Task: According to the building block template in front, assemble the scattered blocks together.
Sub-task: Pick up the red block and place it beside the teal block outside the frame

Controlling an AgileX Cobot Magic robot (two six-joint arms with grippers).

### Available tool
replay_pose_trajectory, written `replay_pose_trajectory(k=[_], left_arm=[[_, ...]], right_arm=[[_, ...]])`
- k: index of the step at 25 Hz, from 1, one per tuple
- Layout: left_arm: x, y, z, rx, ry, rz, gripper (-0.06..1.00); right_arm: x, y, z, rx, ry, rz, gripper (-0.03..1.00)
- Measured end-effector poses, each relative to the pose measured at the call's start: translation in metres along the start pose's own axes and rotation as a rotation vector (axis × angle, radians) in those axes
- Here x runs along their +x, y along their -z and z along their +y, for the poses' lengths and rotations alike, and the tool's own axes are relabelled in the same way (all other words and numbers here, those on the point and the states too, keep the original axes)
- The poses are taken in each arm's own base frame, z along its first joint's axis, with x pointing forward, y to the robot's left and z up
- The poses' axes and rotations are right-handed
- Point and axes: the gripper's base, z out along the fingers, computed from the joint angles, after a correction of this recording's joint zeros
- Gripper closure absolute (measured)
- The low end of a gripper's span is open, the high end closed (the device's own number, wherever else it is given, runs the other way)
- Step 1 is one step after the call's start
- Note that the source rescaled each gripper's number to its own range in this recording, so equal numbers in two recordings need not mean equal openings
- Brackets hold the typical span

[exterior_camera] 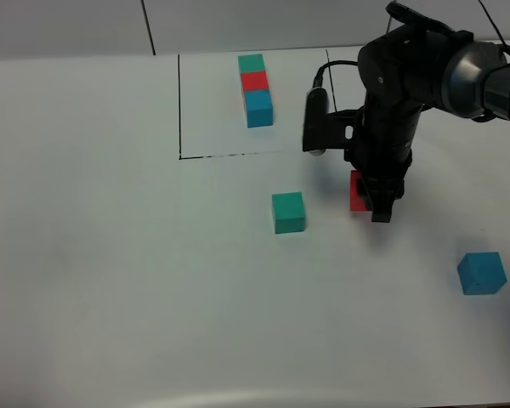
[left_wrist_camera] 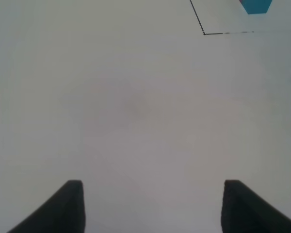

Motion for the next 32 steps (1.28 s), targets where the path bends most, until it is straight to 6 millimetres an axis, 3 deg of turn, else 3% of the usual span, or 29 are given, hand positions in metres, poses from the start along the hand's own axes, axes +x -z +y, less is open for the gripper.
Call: replay_pose_trajectory(k=[3, 10, 32], left_arm=[[0.0, 0.0, 0.0, 0.0, 0.0, 0.0, 0.64], [0.0, 0.0, 0.0, 0.0, 0.0, 0.0, 0.64], [0.0, 0.0, 0.0, 0.0, 0.0, 0.0, 0.64]], right_arm=[[-0.012, -0.002, 0.005, 0.002, 0.082, -0.043, 0.95], [-0.018, -0.027, 0.009, -0.063, 0.137, -0.059, 0.95], [-0.037, -0.035, 0.011, -0.017, 0.125, -0.125, 0.95]])
